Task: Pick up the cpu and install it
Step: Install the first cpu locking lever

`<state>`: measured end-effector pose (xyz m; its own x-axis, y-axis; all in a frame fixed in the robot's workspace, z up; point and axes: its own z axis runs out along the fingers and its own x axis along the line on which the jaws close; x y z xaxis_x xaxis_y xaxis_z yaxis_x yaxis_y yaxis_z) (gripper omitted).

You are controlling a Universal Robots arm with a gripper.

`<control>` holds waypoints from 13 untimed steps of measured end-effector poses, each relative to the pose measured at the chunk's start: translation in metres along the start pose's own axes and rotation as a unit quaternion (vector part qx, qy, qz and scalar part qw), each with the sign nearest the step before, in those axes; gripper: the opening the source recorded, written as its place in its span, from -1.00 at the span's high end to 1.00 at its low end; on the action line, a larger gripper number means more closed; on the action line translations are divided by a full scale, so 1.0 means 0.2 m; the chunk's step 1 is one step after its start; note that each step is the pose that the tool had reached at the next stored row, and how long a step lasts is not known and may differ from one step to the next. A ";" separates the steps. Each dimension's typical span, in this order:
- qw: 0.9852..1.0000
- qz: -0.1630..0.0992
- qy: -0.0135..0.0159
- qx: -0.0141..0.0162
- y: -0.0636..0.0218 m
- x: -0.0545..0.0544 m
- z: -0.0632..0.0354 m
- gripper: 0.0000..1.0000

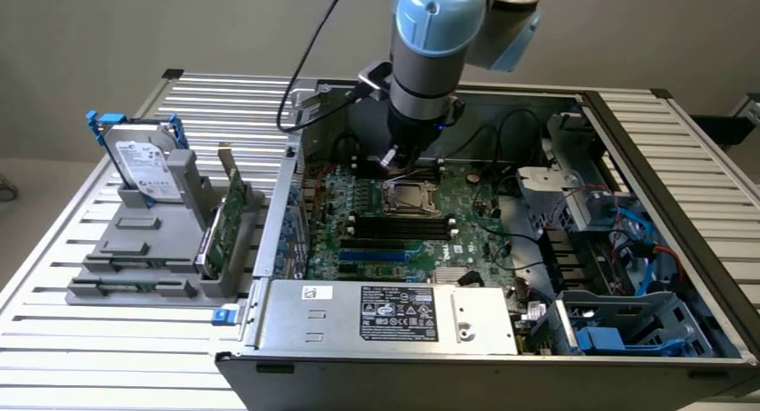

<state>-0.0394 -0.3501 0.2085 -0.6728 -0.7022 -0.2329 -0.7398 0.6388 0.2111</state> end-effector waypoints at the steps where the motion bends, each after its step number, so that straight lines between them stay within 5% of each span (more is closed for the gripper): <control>1: 1.000 0.000 0.000 0.000 -0.002 0.00 0.000 0.79; 13: 1.000 0.004 -0.001 0.002 -0.008 0.00 0.013 0.79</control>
<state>-0.0377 -0.3498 0.2057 -0.6791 -0.6959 -0.2337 -0.7341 0.6458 0.2100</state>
